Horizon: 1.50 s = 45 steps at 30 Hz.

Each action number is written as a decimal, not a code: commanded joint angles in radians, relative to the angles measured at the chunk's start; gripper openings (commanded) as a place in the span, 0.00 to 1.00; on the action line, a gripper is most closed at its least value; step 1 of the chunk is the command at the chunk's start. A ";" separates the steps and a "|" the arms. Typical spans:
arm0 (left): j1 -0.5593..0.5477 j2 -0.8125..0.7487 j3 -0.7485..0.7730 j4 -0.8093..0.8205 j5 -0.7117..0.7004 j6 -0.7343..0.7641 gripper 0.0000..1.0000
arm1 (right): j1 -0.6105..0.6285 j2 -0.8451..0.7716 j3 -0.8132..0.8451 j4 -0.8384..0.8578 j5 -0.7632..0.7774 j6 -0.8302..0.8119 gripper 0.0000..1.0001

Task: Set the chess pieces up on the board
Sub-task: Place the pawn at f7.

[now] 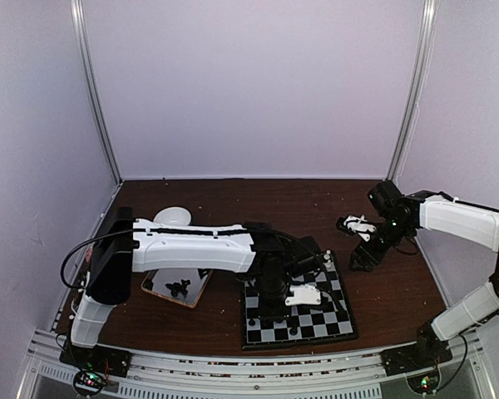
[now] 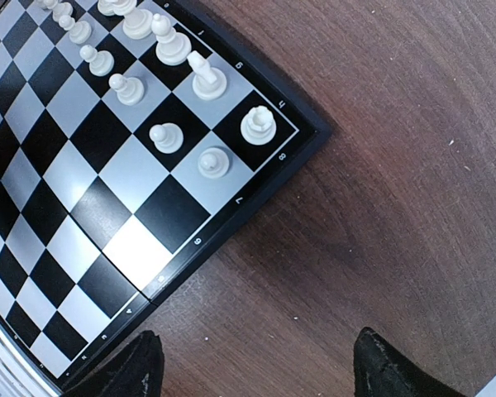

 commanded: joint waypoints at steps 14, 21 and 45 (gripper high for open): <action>-0.012 0.054 0.050 -0.026 -0.001 0.015 0.06 | -0.003 -0.005 0.007 -0.005 0.001 0.001 0.79; -0.013 0.065 0.067 -0.024 -0.010 0.011 0.05 | -0.003 -0.004 0.006 -0.005 -0.002 -0.001 0.79; -0.013 0.073 0.073 -0.021 -0.041 -0.042 0.10 | -0.003 -0.007 0.005 -0.015 -0.015 -0.003 0.80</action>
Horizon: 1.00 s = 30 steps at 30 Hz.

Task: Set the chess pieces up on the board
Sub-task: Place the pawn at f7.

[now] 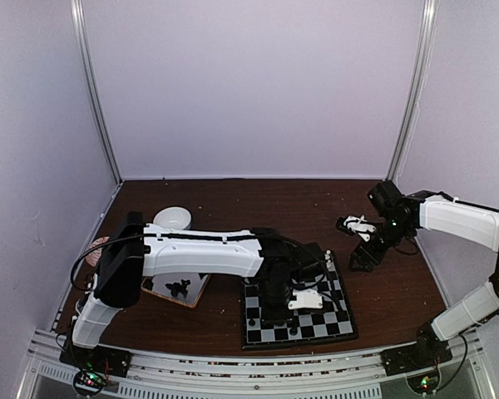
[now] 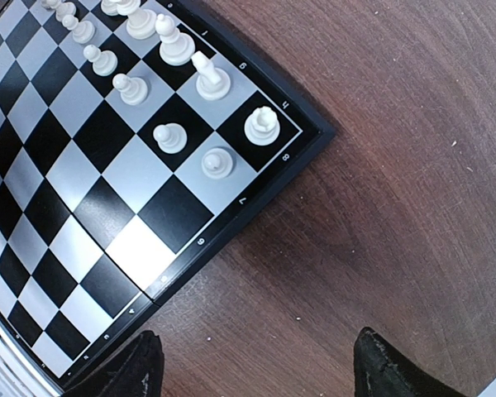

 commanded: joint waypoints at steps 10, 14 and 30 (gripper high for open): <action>-0.004 -0.048 0.006 0.050 -0.054 -0.032 0.25 | -0.003 -0.009 0.003 -0.015 -0.010 -0.003 0.80; -0.003 -0.119 -0.003 0.051 -0.083 -0.040 0.28 | -0.003 -0.005 0.004 -0.016 -0.012 -0.005 0.80; 0.293 -0.684 -0.566 0.163 -0.206 -0.369 0.34 | -0.003 -0.005 0.015 -0.028 -0.071 -0.014 0.80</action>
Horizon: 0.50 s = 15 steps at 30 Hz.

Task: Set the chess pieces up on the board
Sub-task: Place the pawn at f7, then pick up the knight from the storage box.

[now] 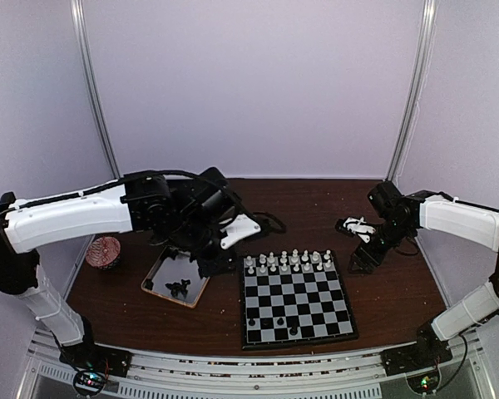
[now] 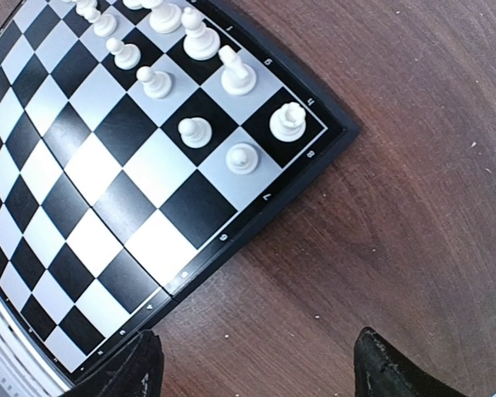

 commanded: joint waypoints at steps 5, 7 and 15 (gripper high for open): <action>0.301 -0.020 -0.255 -0.026 -0.092 -0.242 0.19 | -0.003 -0.005 0.015 0.004 -0.029 -0.012 0.79; 0.335 -0.028 -0.294 -0.031 -0.084 -0.253 0.18 | -0.004 -0.004 0.014 0.007 -0.026 -0.010 0.79; 0.379 -0.007 -0.368 -0.033 -0.032 -0.261 0.23 | -0.003 0.001 0.011 0.012 -0.012 -0.011 0.79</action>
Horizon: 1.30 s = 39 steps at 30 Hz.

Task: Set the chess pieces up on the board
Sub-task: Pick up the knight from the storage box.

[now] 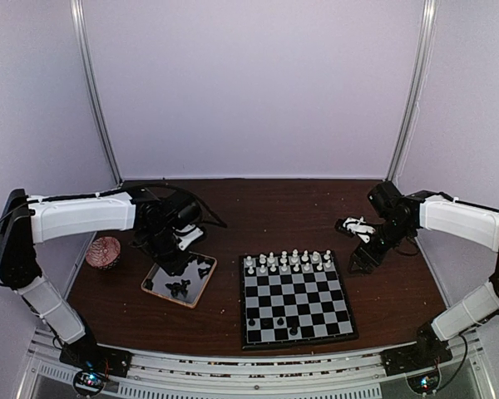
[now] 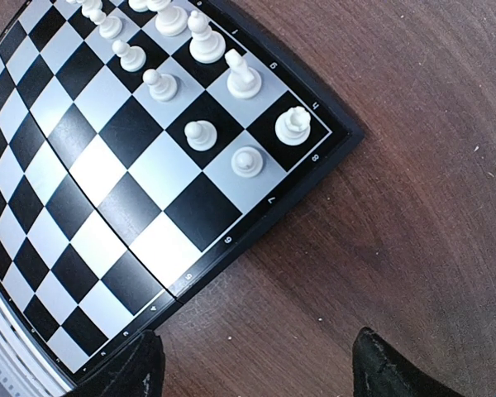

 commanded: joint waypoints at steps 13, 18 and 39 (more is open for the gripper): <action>0.027 -0.039 -0.169 0.107 0.082 -0.014 0.32 | -0.003 0.034 0.019 0.001 -0.017 -0.013 0.78; 0.033 -0.023 -0.173 0.118 0.067 -0.005 0.30 | -0.004 0.028 0.019 -0.001 -0.017 -0.011 0.78; 0.048 0.039 -0.193 0.150 0.065 0.021 0.13 | -0.003 0.046 0.020 -0.005 -0.020 -0.011 0.78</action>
